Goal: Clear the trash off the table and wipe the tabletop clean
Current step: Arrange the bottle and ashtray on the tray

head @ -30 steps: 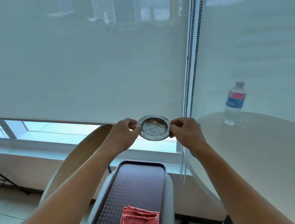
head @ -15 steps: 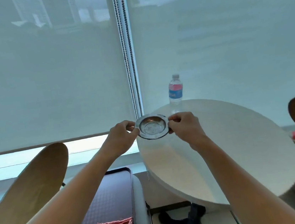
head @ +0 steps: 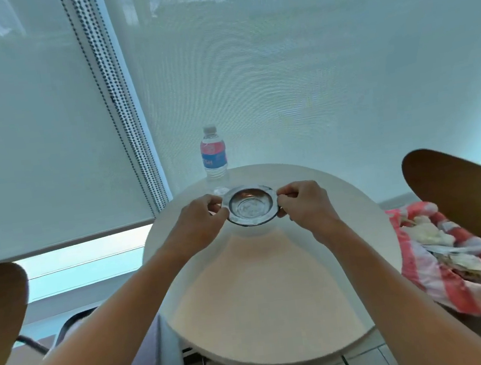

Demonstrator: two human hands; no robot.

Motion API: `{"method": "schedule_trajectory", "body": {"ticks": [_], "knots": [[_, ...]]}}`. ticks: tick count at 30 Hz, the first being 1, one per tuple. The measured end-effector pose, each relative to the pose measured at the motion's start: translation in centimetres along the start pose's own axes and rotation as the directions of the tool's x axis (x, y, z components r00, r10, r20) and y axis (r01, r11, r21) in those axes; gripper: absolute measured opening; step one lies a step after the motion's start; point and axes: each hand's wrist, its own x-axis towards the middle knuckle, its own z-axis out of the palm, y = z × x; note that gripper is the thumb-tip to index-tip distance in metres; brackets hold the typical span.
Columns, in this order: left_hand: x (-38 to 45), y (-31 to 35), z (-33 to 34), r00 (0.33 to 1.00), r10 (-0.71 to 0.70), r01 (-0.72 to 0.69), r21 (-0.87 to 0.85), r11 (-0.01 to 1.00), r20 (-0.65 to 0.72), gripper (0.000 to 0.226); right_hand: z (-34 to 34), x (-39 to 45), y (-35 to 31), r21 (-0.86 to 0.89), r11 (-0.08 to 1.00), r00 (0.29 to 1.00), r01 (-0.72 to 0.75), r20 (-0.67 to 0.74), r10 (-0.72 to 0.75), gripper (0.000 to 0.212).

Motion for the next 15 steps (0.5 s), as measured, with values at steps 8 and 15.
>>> {"method": "schedule_trajectory", "body": {"ticks": [8,15], "knots": [[2.7,4.0,4.7,0.996,-0.085,0.085,-0.001,0.996,-0.043,0.032,-4.3,5.2,3.0,-0.01,0.998,0.994,0.066,0.091,-0.064,0.017],[3.3,6.3,7.1,0.974,-0.2,0.199,-0.015,0.98,-0.108,0.034,-5.9,9.2,4.5,0.017,0.99,0.968,0.14,0.206,-0.141,0.016]]}}
